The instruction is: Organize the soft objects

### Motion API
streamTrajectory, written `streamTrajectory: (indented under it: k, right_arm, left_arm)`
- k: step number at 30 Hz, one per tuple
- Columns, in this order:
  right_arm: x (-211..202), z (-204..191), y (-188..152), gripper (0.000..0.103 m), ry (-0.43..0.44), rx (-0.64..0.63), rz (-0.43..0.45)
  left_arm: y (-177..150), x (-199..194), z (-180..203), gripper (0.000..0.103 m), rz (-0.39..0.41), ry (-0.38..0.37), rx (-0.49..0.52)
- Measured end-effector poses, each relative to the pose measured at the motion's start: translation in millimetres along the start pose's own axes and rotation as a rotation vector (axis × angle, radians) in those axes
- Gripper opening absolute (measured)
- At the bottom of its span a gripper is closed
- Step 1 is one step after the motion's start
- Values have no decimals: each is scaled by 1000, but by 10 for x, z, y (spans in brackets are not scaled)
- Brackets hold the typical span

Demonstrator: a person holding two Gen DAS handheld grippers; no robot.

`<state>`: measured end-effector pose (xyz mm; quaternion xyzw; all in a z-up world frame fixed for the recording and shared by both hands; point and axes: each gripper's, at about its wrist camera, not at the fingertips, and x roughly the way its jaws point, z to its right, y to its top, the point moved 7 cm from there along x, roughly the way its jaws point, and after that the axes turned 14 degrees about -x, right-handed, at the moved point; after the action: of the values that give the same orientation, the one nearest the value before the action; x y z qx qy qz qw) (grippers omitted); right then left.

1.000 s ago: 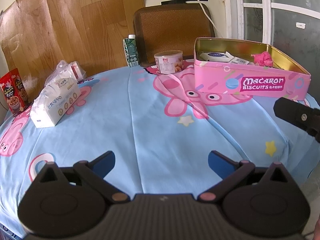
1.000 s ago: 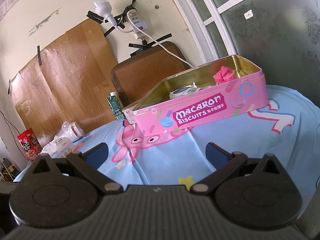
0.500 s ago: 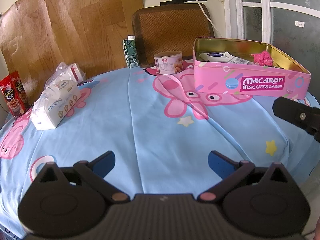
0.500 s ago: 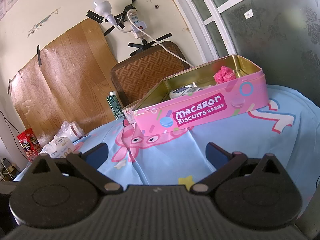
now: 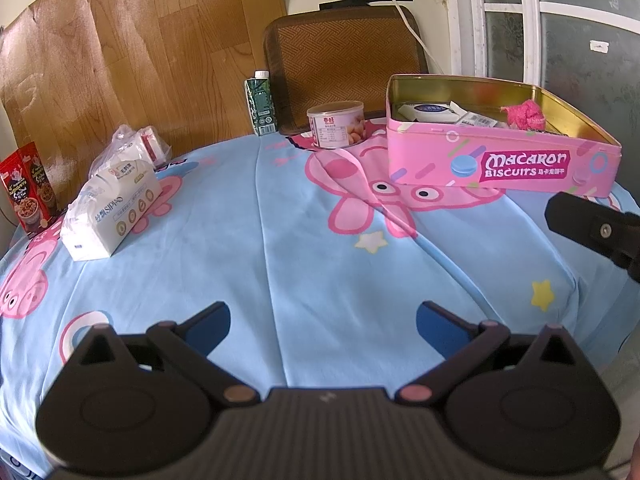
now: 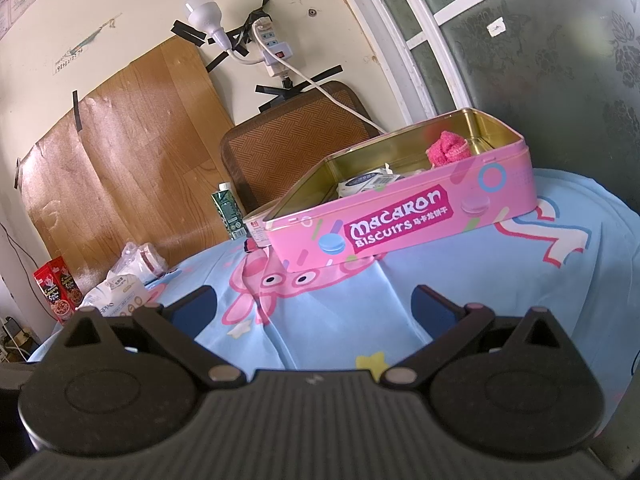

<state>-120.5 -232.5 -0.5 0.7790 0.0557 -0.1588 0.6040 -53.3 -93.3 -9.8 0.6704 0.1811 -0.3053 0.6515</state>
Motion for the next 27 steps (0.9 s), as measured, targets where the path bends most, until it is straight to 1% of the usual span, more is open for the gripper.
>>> streamTrajectory:
  k: [27]
  right_arm:
    - [9,-5,-27,103,-8,7,-3]
  left_arm:
    - [-5,-2,6,103,-1,4,1]
